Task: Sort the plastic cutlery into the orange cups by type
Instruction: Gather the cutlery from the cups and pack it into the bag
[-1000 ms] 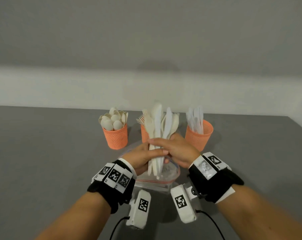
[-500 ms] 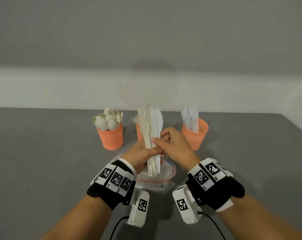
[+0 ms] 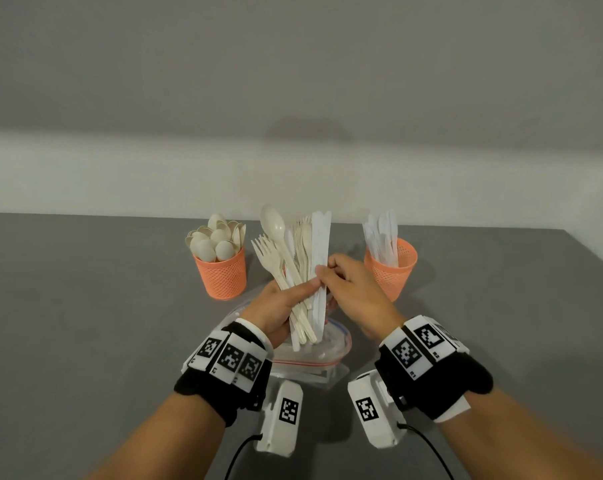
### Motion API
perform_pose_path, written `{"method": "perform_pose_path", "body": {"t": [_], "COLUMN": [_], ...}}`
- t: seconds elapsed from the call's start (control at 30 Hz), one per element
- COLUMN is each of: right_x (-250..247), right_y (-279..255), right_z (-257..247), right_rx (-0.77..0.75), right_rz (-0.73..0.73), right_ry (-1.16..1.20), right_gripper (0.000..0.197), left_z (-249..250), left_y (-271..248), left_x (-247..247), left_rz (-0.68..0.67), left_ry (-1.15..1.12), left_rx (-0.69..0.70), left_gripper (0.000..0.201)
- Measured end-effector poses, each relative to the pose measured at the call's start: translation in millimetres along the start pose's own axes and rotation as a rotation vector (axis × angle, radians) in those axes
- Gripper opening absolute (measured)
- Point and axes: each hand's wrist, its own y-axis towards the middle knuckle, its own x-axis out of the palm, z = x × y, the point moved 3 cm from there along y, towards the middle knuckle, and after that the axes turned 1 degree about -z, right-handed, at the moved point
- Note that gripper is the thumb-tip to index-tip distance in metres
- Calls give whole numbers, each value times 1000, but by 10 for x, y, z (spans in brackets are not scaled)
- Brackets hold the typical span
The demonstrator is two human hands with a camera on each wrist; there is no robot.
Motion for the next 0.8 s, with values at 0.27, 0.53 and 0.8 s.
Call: {"method": "perform_pose_path", "body": {"t": [0.27, 0.53, 0.8], "right_x": [18, -78, -298], "right_y": [2, -32, 36], "right_z": [93, 124, 163], "right_rx": [71, 119, 32], "right_rz": [-28, -34, 209], "right_ry": [69, 389, 333], "right_gripper": [23, 25, 20], "left_z": [10, 25, -56], "left_y": [6, 87, 235], "left_x": [18, 115, 187], "left_rz": [33, 19, 93], "left_ry": [-1, -4, -20], "left_rx": [-4, 18, -7], "left_gripper": [39, 36, 26]}}
